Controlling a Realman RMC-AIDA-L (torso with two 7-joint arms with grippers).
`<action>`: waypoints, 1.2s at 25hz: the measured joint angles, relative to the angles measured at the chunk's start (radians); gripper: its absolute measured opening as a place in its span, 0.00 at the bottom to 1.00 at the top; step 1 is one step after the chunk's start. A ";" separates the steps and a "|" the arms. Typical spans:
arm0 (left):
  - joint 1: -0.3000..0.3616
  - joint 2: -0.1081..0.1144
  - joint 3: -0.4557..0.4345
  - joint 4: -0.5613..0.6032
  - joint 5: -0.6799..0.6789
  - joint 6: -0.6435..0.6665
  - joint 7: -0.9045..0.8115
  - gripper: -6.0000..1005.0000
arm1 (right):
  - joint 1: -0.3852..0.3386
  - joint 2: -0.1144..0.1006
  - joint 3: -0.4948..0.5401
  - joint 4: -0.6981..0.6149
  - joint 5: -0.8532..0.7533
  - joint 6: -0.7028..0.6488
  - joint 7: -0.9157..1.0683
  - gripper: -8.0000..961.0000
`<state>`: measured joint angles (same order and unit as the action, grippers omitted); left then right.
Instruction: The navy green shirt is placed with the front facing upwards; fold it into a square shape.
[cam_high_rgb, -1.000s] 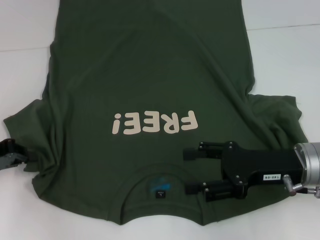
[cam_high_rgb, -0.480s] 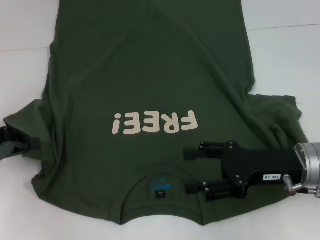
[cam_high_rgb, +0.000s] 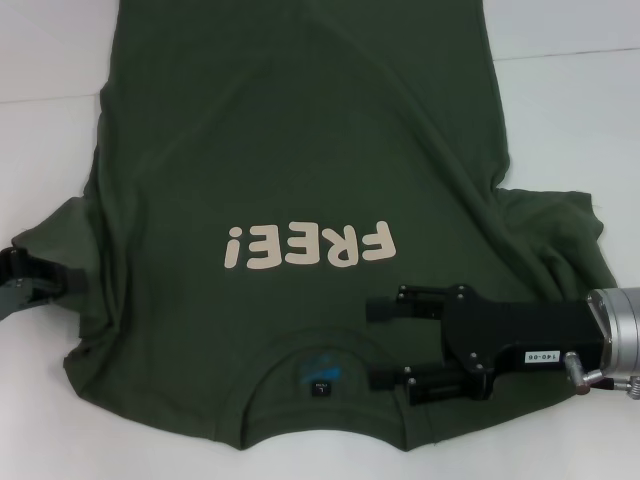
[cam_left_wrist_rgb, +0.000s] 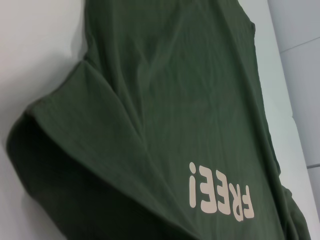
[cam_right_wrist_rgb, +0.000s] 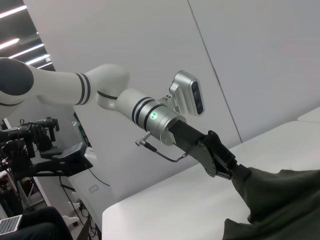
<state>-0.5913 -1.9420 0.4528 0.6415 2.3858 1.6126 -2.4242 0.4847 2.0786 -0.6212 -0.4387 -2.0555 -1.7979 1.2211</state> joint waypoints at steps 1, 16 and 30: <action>-0.001 0.000 0.000 0.001 -0.001 0.000 -0.001 0.04 | -0.001 0.001 0.000 0.000 0.000 0.000 0.000 0.92; -0.004 -0.001 -0.002 -0.002 -0.017 -0.008 -0.007 0.04 | -0.001 0.005 0.000 0.000 0.000 0.008 0.000 0.92; -0.040 -0.027 0.000 -0.016 -0.063 -0.035 -0.008 0.04 | 0.009 0.005 0.011 0.000 0.002 0.012 0.001 0.92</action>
<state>-0.6309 -1.9690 0.4529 0.6256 2.3223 1.5776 -2.4319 0.4940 2.0832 -0.6104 -0.4387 -2.0539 -1.7855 1.2225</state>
